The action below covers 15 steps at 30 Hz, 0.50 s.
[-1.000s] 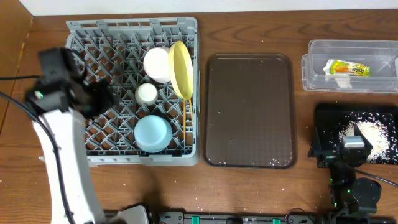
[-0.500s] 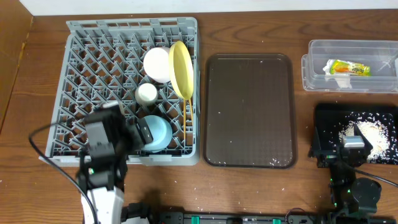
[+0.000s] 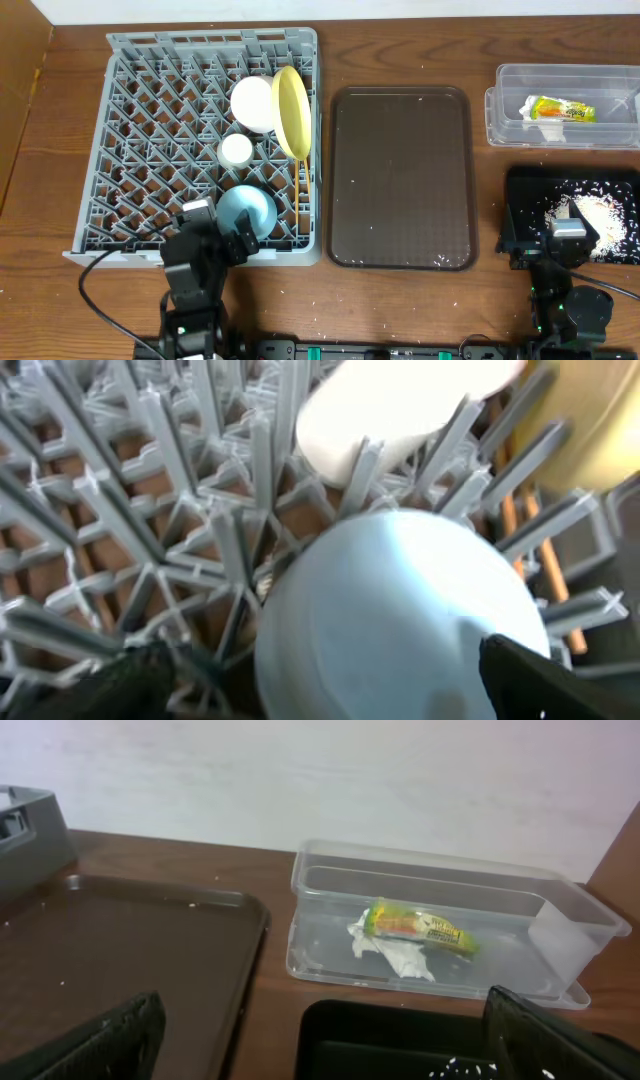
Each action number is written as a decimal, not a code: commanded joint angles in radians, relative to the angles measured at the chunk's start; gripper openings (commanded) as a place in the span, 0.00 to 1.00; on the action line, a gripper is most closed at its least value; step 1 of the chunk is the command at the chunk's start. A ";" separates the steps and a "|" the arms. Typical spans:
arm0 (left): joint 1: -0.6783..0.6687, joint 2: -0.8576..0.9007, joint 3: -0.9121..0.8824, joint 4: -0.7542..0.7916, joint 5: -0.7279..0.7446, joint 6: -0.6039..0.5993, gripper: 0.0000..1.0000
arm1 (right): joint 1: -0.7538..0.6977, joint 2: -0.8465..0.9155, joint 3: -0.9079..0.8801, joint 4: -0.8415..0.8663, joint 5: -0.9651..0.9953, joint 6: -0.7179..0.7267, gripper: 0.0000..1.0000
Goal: Sort waste into correct bins and load items into the dishwasher
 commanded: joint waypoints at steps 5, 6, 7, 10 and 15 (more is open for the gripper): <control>-0.075 -0.141 -0.140 0.148 0.027 -0.008 0.98 | -0.004 -0.007 -0.003 -0.003 0.003 0.001 0.99; -0.086 -0.167 -0.154 0.159 0.021 -0.008 0.98 | -0.004 -0.007 -0.003 -0.003 0.003 0.001 0.99; -0.098 -0.199 -0.168 0.166 0.007 -0.008 0.98 | -0.004 -0.007 -0.003 -0.003 0.003 0.001 0.99; -0.124 -0.282 -0.196 0.166 -0.018 -0.008 0.98 | -0.004 -0.007 -0.003 -0.003 0.003 0.001 0.99; -0.149 -0.400 -0.225 0.195 -0.020 -0.009 0.98 | -0.004 -0.007 -0.003 -0.003 0.003 0.001 0.99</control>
